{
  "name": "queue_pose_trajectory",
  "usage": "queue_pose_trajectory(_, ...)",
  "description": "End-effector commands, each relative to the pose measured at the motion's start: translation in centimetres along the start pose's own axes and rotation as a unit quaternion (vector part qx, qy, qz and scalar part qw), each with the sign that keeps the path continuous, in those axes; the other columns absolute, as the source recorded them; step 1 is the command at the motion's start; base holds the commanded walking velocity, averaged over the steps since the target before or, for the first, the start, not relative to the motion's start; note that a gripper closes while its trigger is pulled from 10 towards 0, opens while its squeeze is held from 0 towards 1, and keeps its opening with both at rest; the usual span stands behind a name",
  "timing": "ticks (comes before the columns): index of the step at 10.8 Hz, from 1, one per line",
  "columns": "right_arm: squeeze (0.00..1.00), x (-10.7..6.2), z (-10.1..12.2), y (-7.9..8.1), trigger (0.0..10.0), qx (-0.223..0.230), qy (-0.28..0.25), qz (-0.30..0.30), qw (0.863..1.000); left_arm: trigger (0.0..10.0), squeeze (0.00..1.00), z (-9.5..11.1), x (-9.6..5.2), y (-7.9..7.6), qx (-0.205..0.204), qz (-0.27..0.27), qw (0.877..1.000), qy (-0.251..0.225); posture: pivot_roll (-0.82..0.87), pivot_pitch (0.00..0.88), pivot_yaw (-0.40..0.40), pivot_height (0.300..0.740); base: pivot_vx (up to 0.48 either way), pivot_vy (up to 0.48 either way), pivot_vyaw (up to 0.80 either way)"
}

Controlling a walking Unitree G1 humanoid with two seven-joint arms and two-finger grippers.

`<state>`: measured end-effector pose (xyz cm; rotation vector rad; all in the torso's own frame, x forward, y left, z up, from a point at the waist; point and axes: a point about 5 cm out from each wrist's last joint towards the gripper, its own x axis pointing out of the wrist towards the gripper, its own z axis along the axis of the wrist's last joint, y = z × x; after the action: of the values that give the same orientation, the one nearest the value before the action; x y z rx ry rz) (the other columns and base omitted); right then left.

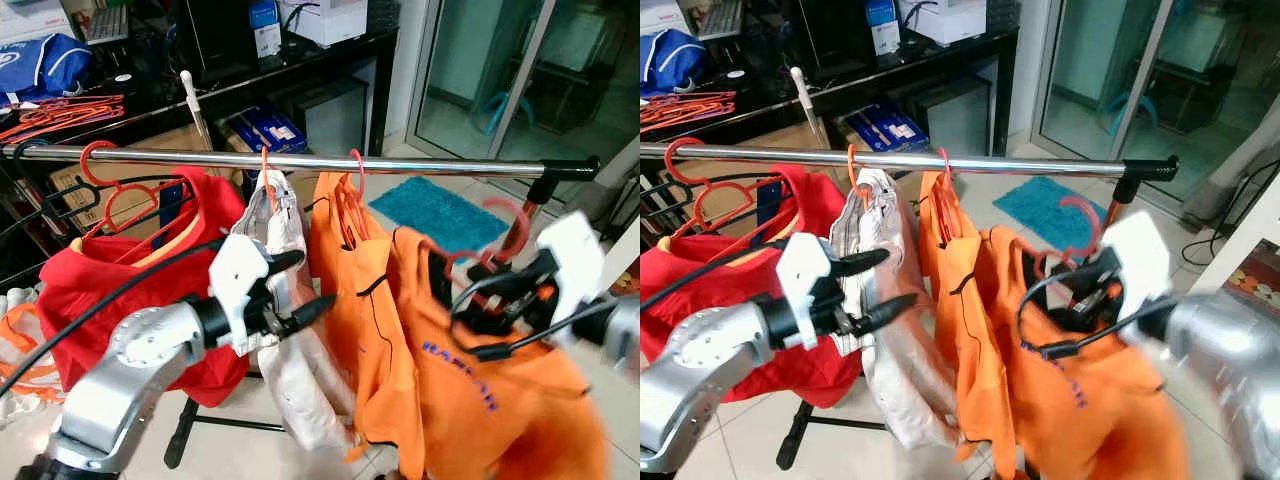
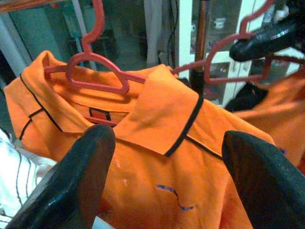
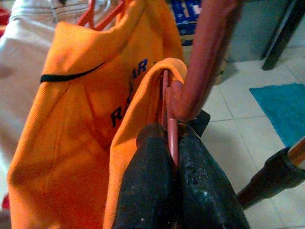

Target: Hang hanger

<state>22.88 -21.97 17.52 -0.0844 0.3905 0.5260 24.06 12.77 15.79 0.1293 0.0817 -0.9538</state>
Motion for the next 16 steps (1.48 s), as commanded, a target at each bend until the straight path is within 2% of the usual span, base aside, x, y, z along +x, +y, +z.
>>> queue_pose_trajectory(1, 0.00, -0.8, 1.2, -0.1, 8.4, -0.020, -0.042, -0.038, 0.998, 10.0, 0.00, 0.3, 0.1, 0.4, 0.006, 0.013, 1.000, -0.002, -0.21, 0.000, 0.077, 0.740, 0.000, 0.000, 0.00)
queue_pose_trajectory(2, 0.00, -1.1, 1.0, -0.1, 10.0, -0.005, -0.073, -0.088, 0.993, 10.0, 0.00, 0.3, 0.2, 0.7, -0.004, 0.026, 1.000, -0.009, -0.22, 0.000, 0.080, 0.740, 0.000, 0.000, 0.00)
queue_pose_trajectory(5, 0.00, -1.4, 1.3, 0.1, 10.0, -0.002, -0.110, -0.145, 0.983, 10.0, 0.00, 0.4, 0.5, 0.9, -0.006, 0.033, 0.999, -0.013, -0.22, 0.000, 0.082, 0.740, 0.000, 0.000, 0.00)
queue_pose_trajectory(7, 0.00, -1.7, 0.8, 0.2, 10.0, -0.010, -0.104, -0.160, 0.982, 10.0, 0.00, 0.5, 0.5, 0.8, -0.008, 0.034, 0.999, -0.015, -0.22, 0.000, 0.072, 0.740, 0.000, 0.000, 0.00)
queue_pose_trajectory(8, 0.00, -1.8, 0.9, 0.1, 10.0, -0.028, -0.100, -0.180, 0.978, 10.0, 0.00, 0.4, 0.2, 0.8, -0.009, 0.040, 0.999, -0.015, -0.23, 0.000, 0.064, 0.740, -0.240, 0.000, 0.00)
queue_pose_trajectory(13, 0.00, -1.6, 0.8, -0.4, 10.0, -0.028, -0.093, -0.201, 0.975, 10.0, 0.00, 0.3, 0.0, 0.4, -0.012, 0.053, 0.998, -0.013, -0.23, 0.000, 0.032, 0.740, -0.302, 0.000, 0.00)
queue_pose_trajectory(16, 0.00, -1.6, 0.3, -1.1, 10.0, -0.028, -0.093, -0.250, 0.963, 10.0, 0.00, -0.1, 0.0, 0.3, 0.004, 0.049, 0.999, 0.002, -0.23, 0.005, 0.032, 0.740, -0.339, 0.000, 0.00)
